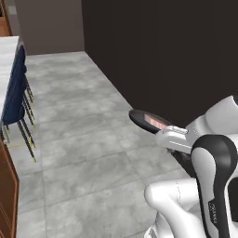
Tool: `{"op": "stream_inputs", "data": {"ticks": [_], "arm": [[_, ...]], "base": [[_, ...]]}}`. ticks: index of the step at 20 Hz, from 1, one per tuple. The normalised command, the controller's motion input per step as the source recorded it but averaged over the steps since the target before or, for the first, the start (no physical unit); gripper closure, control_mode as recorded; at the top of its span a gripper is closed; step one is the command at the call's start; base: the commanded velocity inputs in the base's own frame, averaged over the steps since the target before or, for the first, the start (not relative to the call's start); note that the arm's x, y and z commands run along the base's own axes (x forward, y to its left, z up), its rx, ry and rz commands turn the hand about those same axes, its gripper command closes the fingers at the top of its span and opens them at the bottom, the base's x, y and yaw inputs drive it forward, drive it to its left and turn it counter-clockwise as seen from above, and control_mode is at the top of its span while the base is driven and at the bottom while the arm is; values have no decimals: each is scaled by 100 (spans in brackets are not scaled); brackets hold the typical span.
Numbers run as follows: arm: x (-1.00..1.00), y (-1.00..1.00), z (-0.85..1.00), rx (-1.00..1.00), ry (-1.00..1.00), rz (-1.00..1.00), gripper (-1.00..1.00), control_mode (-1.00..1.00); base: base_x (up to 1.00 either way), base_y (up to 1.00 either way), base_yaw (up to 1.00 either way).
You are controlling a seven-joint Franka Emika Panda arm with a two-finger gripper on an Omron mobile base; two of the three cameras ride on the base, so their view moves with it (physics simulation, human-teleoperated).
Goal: Pick up the pan with the steak in it and place it on the dining table. Then place the steak on the plate.
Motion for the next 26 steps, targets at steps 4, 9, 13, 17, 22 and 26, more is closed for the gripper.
{"op": "stream_inputs", "data": {"ticks": [4, 9, 13, 17, 22, 26], "arm": [[0, 0, 0, 0, 0, 0, 100, 100], [0, 0, 0, 0, 0, 0, 100, 100], [0, 0, 0, 0, 0, 0, 100, 100], [0, 0, 0, 0, 0, 0, 100, 100], [0, 0, 0, 0, 0, 0, 100, 100], [0, 0, 0, 0, 0, 0, 100, 100]], "base": [[4, -17, -1], [78, -13, 0], [100, -11, 0], [100, -9, 0], [100, -11, 0], [100, -27, -3]]}}
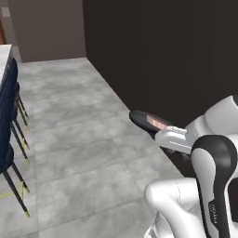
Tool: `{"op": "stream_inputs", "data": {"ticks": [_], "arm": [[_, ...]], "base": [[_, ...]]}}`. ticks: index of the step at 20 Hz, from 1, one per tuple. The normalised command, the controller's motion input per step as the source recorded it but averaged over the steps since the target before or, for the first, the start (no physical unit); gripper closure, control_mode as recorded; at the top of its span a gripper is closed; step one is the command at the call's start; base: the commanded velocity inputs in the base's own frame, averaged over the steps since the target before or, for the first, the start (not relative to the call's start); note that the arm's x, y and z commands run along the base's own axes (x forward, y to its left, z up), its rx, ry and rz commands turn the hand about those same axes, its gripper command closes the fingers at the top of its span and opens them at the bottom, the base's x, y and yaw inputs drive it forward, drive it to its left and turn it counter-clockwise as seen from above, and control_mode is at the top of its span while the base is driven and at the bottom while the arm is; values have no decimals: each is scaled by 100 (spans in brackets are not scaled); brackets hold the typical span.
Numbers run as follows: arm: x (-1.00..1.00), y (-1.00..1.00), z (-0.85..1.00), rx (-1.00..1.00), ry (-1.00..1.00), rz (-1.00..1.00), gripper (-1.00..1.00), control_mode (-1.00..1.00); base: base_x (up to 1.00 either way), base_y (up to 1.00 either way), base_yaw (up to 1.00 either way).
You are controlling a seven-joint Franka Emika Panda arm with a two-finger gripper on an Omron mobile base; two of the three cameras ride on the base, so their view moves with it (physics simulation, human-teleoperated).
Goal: Pick up the pan with the steak in it and place it on the dining table. Then place the steak on the plate.
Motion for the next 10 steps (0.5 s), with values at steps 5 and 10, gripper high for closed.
{"op": "stream_inputs", "data": {"ticks": [5, 10], "arm": [[0, 0, 0, 0, 0, 0, 100, 100], [0, 0, 0, 0, 0, 0, 100, 100]], "base": [[99, -41, -9], [91, -48, -15]]}}
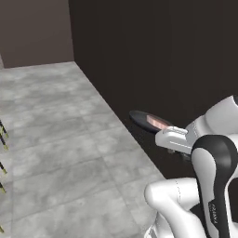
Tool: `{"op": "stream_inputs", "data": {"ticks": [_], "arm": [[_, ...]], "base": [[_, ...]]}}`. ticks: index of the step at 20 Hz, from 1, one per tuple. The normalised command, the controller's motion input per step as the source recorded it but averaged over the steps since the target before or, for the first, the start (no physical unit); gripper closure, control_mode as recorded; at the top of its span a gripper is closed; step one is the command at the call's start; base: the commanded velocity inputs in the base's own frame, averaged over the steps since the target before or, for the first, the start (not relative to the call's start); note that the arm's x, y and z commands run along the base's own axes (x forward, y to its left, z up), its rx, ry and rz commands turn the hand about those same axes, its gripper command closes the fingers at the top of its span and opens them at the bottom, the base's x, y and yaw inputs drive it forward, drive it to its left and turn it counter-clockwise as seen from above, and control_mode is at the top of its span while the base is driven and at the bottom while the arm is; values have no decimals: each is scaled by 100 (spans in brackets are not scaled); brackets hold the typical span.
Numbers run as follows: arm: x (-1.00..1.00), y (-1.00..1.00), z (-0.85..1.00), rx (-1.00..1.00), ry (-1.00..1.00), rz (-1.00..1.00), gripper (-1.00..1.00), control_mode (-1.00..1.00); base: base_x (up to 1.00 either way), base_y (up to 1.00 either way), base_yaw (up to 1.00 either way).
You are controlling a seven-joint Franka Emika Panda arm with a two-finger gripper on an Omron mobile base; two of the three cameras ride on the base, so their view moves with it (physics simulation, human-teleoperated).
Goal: Pick up the pan with the steak in it and place it on the dining table. Then place the steak on the plate.
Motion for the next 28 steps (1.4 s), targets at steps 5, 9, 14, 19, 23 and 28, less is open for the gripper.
{"op": "stream_inputs", "data": {"ticks": [5, 9, 14, 19, 23, 28], "arm": [[0, 0, 0, 0, 0, 0, 100, 100], [0, 0, 0, 0, 0, 0, 100, 100], [0, 0, 0, 0, 0, 0, 100, 100], [0, 0, 0, 0, 0, 0, 100, 100], [0, 0, 0, 0, 0, 0, 100, 100], [0, 0, 0, 0, 0, 0, 100, 100]], "base": [[100, -22, -11], [100, 0, -5], [100, 2, 0], [100, 3, 0], [83, 3, 0], [26, -2, 23]]}}
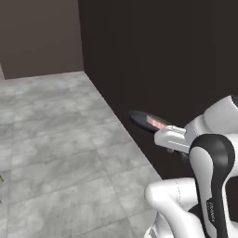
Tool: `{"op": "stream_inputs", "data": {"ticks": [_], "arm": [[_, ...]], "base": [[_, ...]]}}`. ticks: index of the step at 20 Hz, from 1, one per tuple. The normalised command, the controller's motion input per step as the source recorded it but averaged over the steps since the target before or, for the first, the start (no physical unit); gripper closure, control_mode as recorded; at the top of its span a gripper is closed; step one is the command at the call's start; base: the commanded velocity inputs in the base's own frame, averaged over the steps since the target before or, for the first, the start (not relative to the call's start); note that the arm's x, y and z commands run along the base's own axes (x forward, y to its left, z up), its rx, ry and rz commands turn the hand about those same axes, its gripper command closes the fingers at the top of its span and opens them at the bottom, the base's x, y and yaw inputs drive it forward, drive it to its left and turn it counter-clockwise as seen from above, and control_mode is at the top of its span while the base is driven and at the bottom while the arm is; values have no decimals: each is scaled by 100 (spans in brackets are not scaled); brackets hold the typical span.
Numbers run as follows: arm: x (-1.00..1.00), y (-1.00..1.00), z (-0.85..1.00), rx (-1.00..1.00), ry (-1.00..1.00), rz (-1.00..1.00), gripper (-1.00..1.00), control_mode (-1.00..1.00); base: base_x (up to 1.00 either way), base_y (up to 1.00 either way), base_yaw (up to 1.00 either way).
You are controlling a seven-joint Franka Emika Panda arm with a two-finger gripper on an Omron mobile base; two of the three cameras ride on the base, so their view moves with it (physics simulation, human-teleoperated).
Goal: Pick up the pan with the steak in it and place it on the dining table. Then place the steak on the plate.
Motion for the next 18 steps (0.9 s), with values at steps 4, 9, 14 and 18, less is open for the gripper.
{"op": "stream_inputs", "data": {"ticks": [4, 9, 14, 18], "arm": [[0, 0, 0, 0, 0, 0, 100, 100], [0, 0, 0, 0, 0, 0, 100, 100], [0, 0, 0, 0, 0, 0, 100, 100], [0, 0, 0, 0, 0, 0, 100, 100]], "base": [[8, -1, 39], [0, 0, 45], [-1, 0, 47], [-2, 0, 47]]}}
